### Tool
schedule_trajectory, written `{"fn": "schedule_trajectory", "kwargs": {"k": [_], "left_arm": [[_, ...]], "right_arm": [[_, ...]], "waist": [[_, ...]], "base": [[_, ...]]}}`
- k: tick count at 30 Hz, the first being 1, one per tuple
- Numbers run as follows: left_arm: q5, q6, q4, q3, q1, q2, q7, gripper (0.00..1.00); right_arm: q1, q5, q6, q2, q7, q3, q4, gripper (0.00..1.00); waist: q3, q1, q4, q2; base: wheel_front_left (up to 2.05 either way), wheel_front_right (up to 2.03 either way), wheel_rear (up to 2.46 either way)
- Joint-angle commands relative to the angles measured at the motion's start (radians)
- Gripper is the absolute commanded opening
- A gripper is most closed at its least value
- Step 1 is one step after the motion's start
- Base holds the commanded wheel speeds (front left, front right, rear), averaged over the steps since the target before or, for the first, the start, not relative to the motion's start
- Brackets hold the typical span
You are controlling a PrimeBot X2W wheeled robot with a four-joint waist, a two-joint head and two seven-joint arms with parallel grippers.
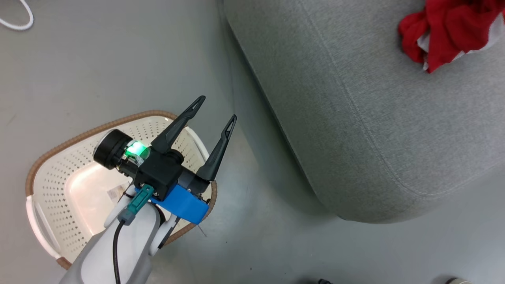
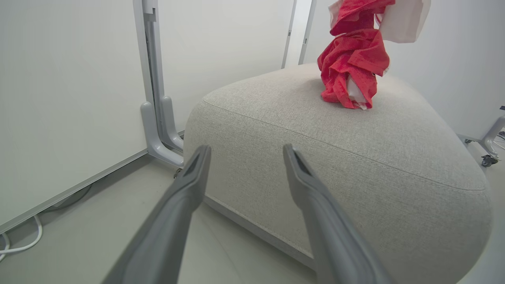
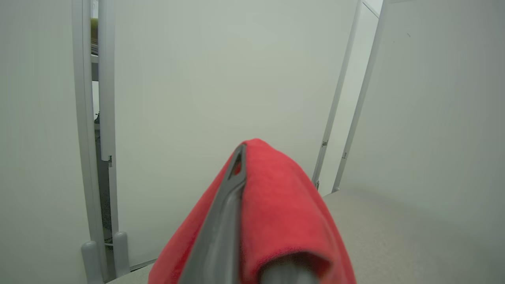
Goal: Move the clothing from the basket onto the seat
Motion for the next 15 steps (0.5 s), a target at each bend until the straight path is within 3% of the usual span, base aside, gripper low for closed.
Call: {"fn": "schedule_trajectory", "kwargs": {"k": [1, 9, 15], "left_arm": [[0.008, -0.001, -0.021, -0.003, -0.027, 0.01, 0.003, 1.0], [0.011, 0.013, -0.106, -0.009, -0.015, 0.031, 0.022, 1.0], [0.015, 0.021, -0.145, -0.008, -0.028, 0.047, 0.037, 1.0]], "right_arm": [[0.007, -0.002, 0.0, -0.011, -0.009, -0.029, 0.016, 0.0], [0.066, -0.03, 0.0, 0.002, -0.057, -0.159, 0.136, 0.0], [0.089, -0.08, 0.0, 0.001, -0.088, -0.194, 0.215, 0.0]], "waist": [[0.076, -0.0001, 0.054, 0.0], [0.15, -0.0001, 0.081, 0.0], [0.188, -0.0001, 0.095, 0.0]], "base": [[0.0, 0.0, 0.0], [0.0, 0.0, 0.0], [0.0, 0.0, 0.0]]}}
